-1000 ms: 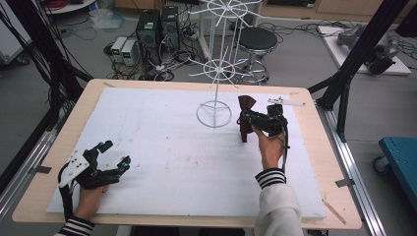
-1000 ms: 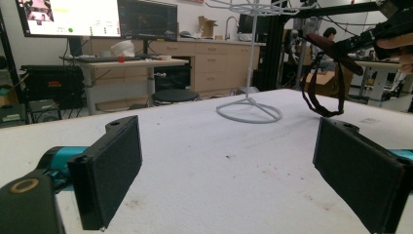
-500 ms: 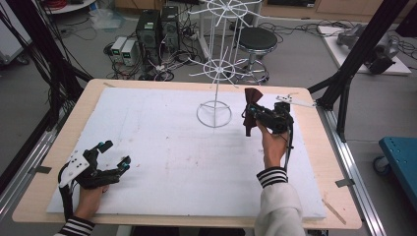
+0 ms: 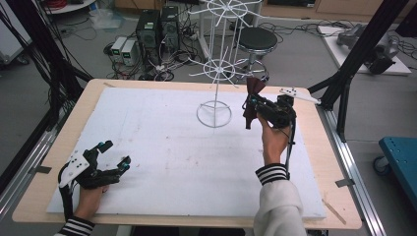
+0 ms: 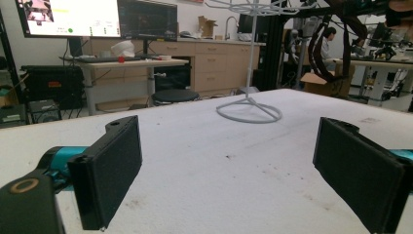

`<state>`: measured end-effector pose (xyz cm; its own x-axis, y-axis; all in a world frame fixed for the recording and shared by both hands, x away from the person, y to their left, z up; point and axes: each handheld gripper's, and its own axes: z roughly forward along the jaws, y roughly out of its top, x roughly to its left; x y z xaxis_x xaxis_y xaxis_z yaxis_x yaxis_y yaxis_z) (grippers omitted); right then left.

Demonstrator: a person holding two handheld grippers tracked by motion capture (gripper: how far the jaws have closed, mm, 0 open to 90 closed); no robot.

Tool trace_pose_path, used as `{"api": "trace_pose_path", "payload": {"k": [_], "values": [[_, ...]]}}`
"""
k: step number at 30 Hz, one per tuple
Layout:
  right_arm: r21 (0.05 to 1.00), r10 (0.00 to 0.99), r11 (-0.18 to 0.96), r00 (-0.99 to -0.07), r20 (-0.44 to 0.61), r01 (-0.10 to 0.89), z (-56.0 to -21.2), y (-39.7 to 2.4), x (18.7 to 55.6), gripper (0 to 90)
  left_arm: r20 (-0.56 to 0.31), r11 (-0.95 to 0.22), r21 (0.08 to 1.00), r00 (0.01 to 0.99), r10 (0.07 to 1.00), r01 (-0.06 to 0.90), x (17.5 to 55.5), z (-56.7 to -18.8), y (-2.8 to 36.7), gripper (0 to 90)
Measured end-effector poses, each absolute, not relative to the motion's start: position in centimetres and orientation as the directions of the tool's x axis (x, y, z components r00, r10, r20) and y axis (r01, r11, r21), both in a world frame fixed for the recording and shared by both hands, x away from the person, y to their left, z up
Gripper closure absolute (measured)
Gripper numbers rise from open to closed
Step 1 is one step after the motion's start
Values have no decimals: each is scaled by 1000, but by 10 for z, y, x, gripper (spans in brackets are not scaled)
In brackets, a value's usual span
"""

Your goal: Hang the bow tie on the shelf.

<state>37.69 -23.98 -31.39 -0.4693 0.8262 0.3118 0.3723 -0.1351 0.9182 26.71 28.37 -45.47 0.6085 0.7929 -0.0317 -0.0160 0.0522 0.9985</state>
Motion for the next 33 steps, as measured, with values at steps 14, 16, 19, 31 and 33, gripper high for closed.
{"api": "trace_pose_path", "payload": {"k": [14, 16, 19, 31, 33], "values": [[931, 836, -133, -466, 290, 341, -299, -229, 381, 769, -31, 51, 999, 608, 793, -15, 267, -455, 284, 110], [932, 837, -133, -465, 288, 337, -296, -226, 381, 769, -32, 52, 999, 608, 793, -15, 267, -455, 284, 110], [933, 838, -135, -464, 287, 333, -293, -224, 382, 769, -32, 52, 999, 609, 793, -15, 267, -455, 284, 110], [931, 836, -152, -459, 300, 331, -283, -215, 386, 769, -37, 57, 998, 608, 793, -13, 267, -455, 284, 110], [930, 837, -153, -457, 302, 333, -282, -214, 386, 769, -37, 56, 998, 608, 793, -13, 267, -455, 284, 110]]}}
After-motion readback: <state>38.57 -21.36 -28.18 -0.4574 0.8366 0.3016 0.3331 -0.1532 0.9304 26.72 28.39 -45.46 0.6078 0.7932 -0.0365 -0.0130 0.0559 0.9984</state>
